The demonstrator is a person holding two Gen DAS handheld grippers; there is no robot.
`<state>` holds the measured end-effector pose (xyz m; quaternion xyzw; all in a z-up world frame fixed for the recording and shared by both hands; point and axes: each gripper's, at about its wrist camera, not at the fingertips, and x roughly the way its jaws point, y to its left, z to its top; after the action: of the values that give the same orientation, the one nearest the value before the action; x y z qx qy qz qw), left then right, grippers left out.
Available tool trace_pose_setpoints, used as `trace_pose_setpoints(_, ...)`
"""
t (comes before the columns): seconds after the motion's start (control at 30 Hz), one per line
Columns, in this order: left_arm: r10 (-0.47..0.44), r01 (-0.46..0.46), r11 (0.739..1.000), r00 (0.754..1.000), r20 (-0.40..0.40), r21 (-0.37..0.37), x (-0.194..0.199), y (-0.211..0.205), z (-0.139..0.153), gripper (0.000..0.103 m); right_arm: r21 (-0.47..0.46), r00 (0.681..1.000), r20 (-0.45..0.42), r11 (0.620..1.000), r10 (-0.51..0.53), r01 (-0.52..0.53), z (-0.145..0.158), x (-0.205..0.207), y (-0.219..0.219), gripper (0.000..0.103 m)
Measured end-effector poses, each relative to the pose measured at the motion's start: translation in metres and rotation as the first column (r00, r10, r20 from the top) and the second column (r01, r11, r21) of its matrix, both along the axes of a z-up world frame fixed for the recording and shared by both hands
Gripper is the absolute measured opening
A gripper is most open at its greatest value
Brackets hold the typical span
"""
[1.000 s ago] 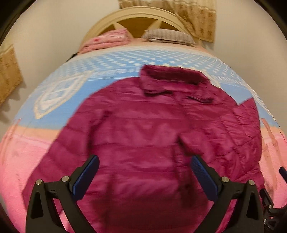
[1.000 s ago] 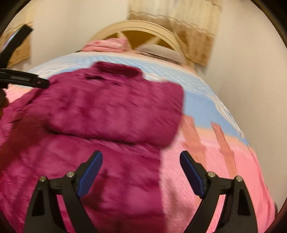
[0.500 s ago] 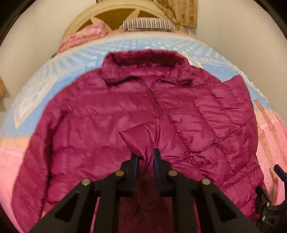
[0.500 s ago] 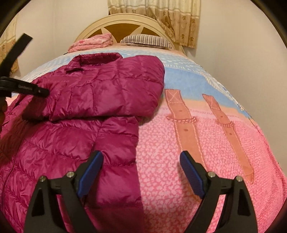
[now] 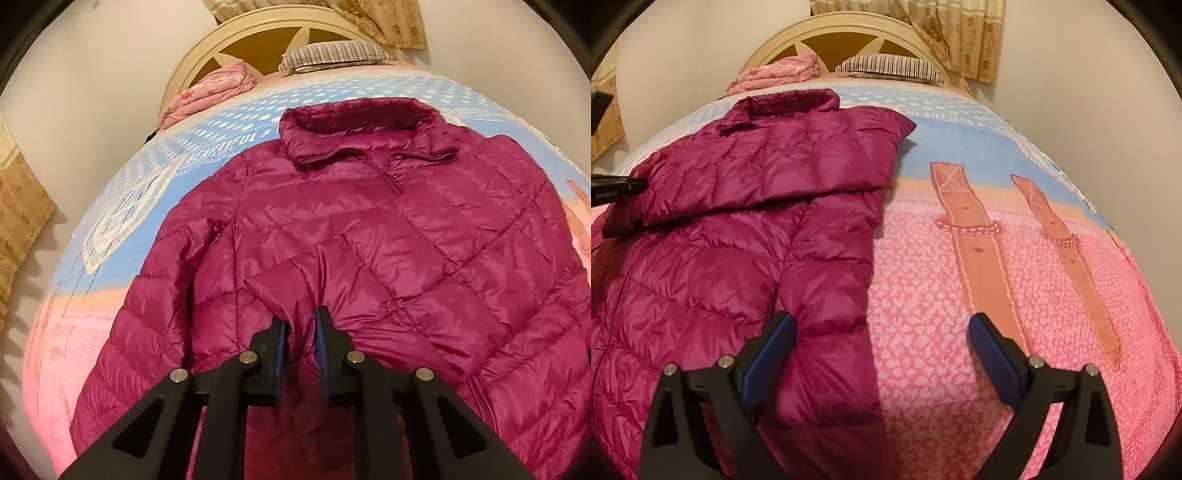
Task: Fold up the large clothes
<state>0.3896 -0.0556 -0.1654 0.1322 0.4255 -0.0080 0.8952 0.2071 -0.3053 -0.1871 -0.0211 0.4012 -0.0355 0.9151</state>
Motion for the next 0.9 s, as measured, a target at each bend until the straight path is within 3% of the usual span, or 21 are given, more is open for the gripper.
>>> trace_pose_setpoints(0.1,0.016,-0.016,1.0,1.0,0.0,0.025,0.0,0.0,0.0,0.024,0.01,1.0,-0.006,1.0,0.001,-0.001,-0.001,0.0,-0.001,0.097)
trace_pose_setpoints(0.2,0.039,-0.041,0.999,0.997,0.07,0.034,-0.008,0.006,0.015,0.043,0.023,1.0,-0.004,1.0,0.002,-0.002,-0.001,-0.001,-0.003,0.097)
trace_pose_setpoints(0.27,0.068,-0.075,0.996,0.988,0.138,0.044,-0.014,0.011,0.029,0.083,0.029,1.0,0.001,1.0,0.002,-0.002,0.001,-0.002,-0.002,0.097)
trace_pose_setpoints(0.3,0.086,-0.095,0.994,0.98,0.177,0.046,-0.018,0.014,0.036,0.088,0.036,1.0,0.0,0.999,0.006,-0.006,0.001,-0.002,-0.003,0.097)
trace_pose_setpoints(0.57,0.056,-0.051,0.998,0.962,0.267,-0.027,-0.025,0.001,0.067,0.089,0.127,0.999,0.05,0.992,0.013,-0.019,0.043,-0.002,-0.022,0.096)
trace_pose_setpoints(0.63,0.039,-0.03,0.999,0.963,0.268,-0.039,-0.022,-0.011,0.065,0.089,0.11,0.997,0.081,0.994,0.011,-0.019,0.061,0.009,-0.026,0.091)
trace_pose_setpoints(0.8,0.026,-0.019,0.999,0.978,0.208,-0.037,0.004,-0.032,0.031,0.089,0.104,0.992,0.12,0.993,0.044,-0.057,0.08,0.062,-0.021,0.069)
trace_pose_setpoints(0.9,0.057,-0.053,0.998,0.99,0.132,-0.033,0.022,-0.03,0.003,0.089,0.127,0.983,0.16,0.985,0.092,-0.113,0.077,0.098,-0.007,0.068)
